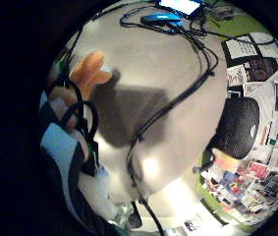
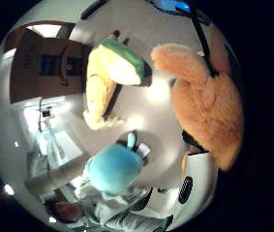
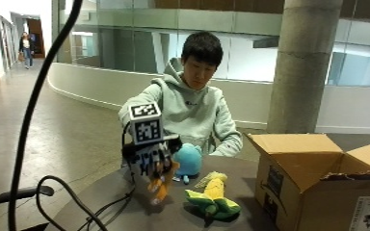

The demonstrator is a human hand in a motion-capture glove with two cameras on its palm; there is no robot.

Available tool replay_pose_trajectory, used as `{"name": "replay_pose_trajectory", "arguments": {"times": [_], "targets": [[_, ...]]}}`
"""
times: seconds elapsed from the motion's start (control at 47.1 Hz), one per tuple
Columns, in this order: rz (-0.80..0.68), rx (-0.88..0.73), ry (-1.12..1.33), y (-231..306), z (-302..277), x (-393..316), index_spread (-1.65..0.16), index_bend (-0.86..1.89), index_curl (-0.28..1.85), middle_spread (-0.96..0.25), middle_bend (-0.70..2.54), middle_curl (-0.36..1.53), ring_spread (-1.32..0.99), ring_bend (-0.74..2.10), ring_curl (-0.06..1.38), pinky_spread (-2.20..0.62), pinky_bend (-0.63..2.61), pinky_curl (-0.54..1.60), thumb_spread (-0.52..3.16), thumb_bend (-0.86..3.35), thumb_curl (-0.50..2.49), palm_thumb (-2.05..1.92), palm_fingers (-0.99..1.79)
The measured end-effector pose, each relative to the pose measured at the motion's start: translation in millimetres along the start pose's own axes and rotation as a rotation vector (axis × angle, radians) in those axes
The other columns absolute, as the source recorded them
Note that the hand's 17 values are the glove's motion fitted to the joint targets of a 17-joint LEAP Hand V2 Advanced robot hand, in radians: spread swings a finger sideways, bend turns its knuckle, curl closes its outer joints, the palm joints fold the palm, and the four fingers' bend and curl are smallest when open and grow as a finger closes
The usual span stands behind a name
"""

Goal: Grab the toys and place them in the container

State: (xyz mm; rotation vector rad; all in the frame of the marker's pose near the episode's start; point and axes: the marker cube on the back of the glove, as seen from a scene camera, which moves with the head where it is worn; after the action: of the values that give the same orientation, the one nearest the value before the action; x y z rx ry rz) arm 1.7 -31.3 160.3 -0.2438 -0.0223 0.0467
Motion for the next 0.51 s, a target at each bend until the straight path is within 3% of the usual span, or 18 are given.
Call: {"name": "replay_pose_trajectory", "arguments": {"times": [0.233,0.361,0.509], "targets": [[-0.163,0.093,0.023,32,-104,-53,-0.35,0.39,0.21,-0.23,0.51,0.26,-0.31,1.10,0.48,-0.35,1.02,0.44,0.74,0.26,0.67,0.78,1.04],[-0.160,0.104,-0.020,59,-160,-117,-0.35,0.42,0.24,-0.24,0.53,0.28,-0.31,1.11,0.49,-0.36,1.02,0.45,0.66,0.26,0.72,0.78,1.03],[-0.243,0.299,-0.032,62,-207,-218,-0.36,0.45,0.27,-0.25,0.55,0.31,-0.31,1.12,0.50,-0.36,1.02,0.46,0.60,0.25,0.78,0.78,1.02]]}}
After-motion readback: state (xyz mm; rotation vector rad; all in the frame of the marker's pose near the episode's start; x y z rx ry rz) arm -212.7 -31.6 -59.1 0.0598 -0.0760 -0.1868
